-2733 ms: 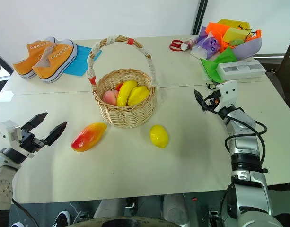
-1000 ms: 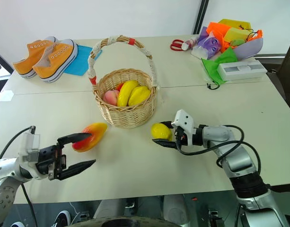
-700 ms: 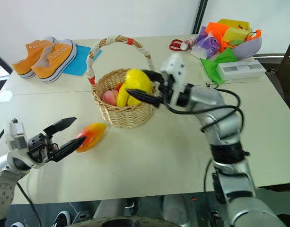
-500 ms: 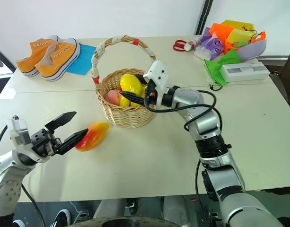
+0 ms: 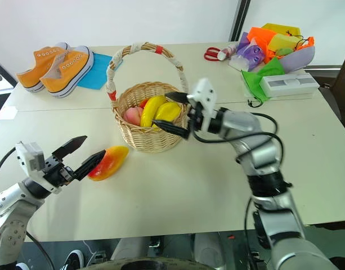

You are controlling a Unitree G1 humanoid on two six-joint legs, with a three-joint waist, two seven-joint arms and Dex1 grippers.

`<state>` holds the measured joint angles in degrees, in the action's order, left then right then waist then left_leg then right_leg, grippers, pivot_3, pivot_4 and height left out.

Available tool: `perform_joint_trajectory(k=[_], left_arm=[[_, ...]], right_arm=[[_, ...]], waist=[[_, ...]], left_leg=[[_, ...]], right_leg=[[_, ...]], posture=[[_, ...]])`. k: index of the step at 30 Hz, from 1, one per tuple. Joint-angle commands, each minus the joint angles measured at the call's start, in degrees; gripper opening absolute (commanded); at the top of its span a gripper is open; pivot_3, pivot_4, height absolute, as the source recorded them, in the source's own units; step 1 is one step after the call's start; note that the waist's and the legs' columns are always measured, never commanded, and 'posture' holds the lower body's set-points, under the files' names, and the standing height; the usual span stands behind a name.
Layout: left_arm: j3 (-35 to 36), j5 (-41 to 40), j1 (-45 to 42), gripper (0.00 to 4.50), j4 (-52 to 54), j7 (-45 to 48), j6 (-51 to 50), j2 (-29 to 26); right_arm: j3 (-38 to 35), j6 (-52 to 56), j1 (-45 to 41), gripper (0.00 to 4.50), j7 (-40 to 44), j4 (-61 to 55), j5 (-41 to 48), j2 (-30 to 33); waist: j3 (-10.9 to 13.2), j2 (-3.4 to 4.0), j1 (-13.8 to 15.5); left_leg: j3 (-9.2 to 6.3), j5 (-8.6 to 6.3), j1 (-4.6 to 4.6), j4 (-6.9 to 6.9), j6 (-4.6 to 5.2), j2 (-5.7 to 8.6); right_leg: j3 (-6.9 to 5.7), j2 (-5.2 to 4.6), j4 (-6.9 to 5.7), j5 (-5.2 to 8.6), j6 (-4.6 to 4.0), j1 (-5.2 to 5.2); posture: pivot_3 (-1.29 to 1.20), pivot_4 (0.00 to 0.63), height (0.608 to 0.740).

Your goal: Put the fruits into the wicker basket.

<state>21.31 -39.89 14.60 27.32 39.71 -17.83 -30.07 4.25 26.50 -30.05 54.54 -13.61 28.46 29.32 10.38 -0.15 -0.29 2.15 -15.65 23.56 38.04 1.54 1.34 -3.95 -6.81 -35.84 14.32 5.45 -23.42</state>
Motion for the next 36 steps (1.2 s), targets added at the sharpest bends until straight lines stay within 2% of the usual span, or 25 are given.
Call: perform_joint_trajectory(k=[1, 3, 5, 8, 10, 14, 18, 20, 23, 24, 26, 30, 32, 34, 36], left_arm=[[1.6, -0.8, 2.0, 4.50, 5.0, -3.8, -3.9, -1.6], [0.4, -0.8, 1.7, 4.50, 6.6, -7.3, -7.2, -1.7], [-2.3, 2.6, 1.4, 4.50, 6.7, -8.1, -8.5, -3.0], [-4.7, 5.8, 0.6, 4.50, 5.7, -8.3, -8.3, -3.9], [-7.3, 9.1, -0.3, 4.50, 4.0, -7.2, -7.3, -5.0], [-11.7, 11.1, -1.3, 4.50, 1.8, -7.0, -9.5, -5.0], [-13.5, 16.2, -2.4, 4.50, -2.2, -9.2, -7.1, -3.8], [-13.8, 16.8, -2.9, 3.96, -2.3, -8.5, -5.6, -3.2], [-13.1, 15.3, -3.7, 2.73, -0.7, -7.4, -5.3, -2.3], [-12.5, 14.9, -3.9, 2.61, -0.6, -6.6, -4.6, -2.3], [-10.1, 12.4, -4.0, 2.61, -0.3, -3.9, -2.9, -2.5], [-1.6, -4.7, -2.2, 2.61, 4.4, 5.5, -5.5, -4.0], [4.0, -14.0, -1.8, 2.61, 6.0, 9.4, -8.7, -7.3], [5.4, -19.5, -5.9, 2.61, 5.2, 5.9, -13.2, -10.1], [2.3, -20.2, -12.7, 2.61, 4.6, 0.8, -14.5, -9.3]], right_arm=[[-3.4, 2.0, 6.2, 4.48, 5.3, -8.5, 4.9, 6.0], [-3.5, 0.3, 10.6, 4.48, 8.9, -11.1, 4.5, 10.2], [-3.3, -1.2, 13.4, 4.48, 10.9, -12.8, 3.8, 12.7], [-3.3, -0.9, 14.5, 4.48, 11.4, -13.8, 4.5, 13.8], [-1.8, -4.7, 14.6, 4.48, 12.0, -12.5, -0.5, 15.4], [-1.1, -5.8, 13.8, 4.48, 11.3, -11.0, -2.0, 15.0], [-1.4, -6.2, 13.8, 4.48, 10.5, -11.0, -2.3, 14.7], [-1.6, -6.9, 14.2, 4.50, 10.5, -10.6, -2.7, 15.0], [-1.8, -7.0, 14.3, 4.50, 10.2, -10.3, -2.3, 14.7], [-1.9, -6.9, 14.2, 4.50, 10.0, -10.1, -2.1, 14.4], [-1.9, -7.3, 14.0, 4.50, 9.9, -9.4, -2.3, 14.3], [-2.4, -6.8, 14.3, 4.50, 9.7, -8.9, -1.6, 14.1], [-2.6, -7.2, 14.0, 4.50, 9.7, -8.2, -1.7, 14.1], [-2.7, -7.2, 13.6, 4.50, 9.6, -7.8, -1.5, 14.0], [-3.0, -7.0, 12.9, 4.50, 8.7, -7.4, -1.2, 13.2]], waist=[[0.0, 0.01, -0.2], [0.0, 0.03, -0.3], [0.0, 0.03, -0.5], [0.0, 0.03, -0.4], [0.0, 0.02, -0.2], [0.0, 0.01, 0.1], [0.0, 0.01, 0.6], [0.0, 0.01, 0.9], [0.0, 0.01, 1.1], [0.0, 0.00, 1.1], [0.0, 0.00, 1.0], [0.0, 0.00, 0.8], [0.0, 0.00, 0.8], [0.0, 0.08, 1.0], [0.1, 0.16, 1.4]], left_leg=[[0.00, -0.02, -0.01, 0.00, 0.03, -0.01], [0.00, -0.02, -0.01, 0.00, 0.03, -0.03], [0.01, -0.02, -0.05, 0.00, 0.03, -0.06], [0.02, -0.01, -0.09, 0.00, 0.02, -0.09], [0.02, -0.01, -0.09, 0.01, 0.01, -0.09], [0.02, -0.01, -0.06, 0.01, 0.01, -0.09], [0.02, -0.02, -0.04, 0.00, 0.01, -0.09], [0.02, -0.02, -0.03, -0.02, 0.01, -0.09], [0.02, -0.02, -0.03, -0.02, 0.01, -0.09], [0.01, -0.02, -0.03, -0.02, 0.01, -0.09], [0.02, -0.04, -0.03, -0.02, 0.03, -0.09], [0.02, -0.04, 0.00, -0.02, 0.03, -0.11], [0.02, -0.04, 0.00, -0.03, 0.03, -0.13], [0.01, -0.04, -0.01, -0.03, 0.02, -0.14], [-0.02, -0.03, -0.03, 0.06, 0.02, -0.12]], right_leg=[[0.00, 0.00, 0.06, 0.02, -0.02, 0.04], [0.02, 0.00, 0.15, 0.09, -0.14, 0.05], [0.01, 0.02, 0.15, 0.09, -0.14, 0.08], [0.01, 0.06, 0.14, 0.09, -0.14, 0.09], [0.01, 0.06, 0.14, 0.09, -0.14, 0.08], [0.00, 0.04, 0.23, 0.10, -0.15, 0.09], [0.00, 0.04, 0.28, 0.09, -0.15, 0.08], [0.00, 0.04, 0.29, 0.09, -0.15, 0.07], [0.00, 0.02, 0.30, 0.09, -0.15, 0.08], [0.00, 0.02, 0.32, 0.09, -0.15, 0.09], [0.00, 0.02, 0.40, 0.09, -0.16, 0.11], [-0.01, 0.02, 0.39, 0.09, -0.16, 0.08], [-0.01, 0.03, 0.39, 0.09, -0.16, 0.07], [-0.03, 0.04, 0.39, 0.09, -0.16, 0.08], [-0.10, 0.03, 0.40, 0.10, -0.17, 0.15]], posture=[[0.00, 0.150, 0.740], [0.00, 0.150, 0.740], [0.00, 0.150, 0.740], [0.00, 0.150, 0.740], [0.00, 0.150, 0.740], [0.00, 0.150, 0.740], [0.00, 0.150, 0.740], [0.00, 0.150, 0.740], [0.00, 0.150, 0.740], [0.00, 0.150, 0.740], [0.00, 0.150, 0.740], [0.00, 0.150, 0.740], [0.00, 0.150, 0.740], [0.00, 0.150, 0.740], [0.00, 0.150, 0.740]])
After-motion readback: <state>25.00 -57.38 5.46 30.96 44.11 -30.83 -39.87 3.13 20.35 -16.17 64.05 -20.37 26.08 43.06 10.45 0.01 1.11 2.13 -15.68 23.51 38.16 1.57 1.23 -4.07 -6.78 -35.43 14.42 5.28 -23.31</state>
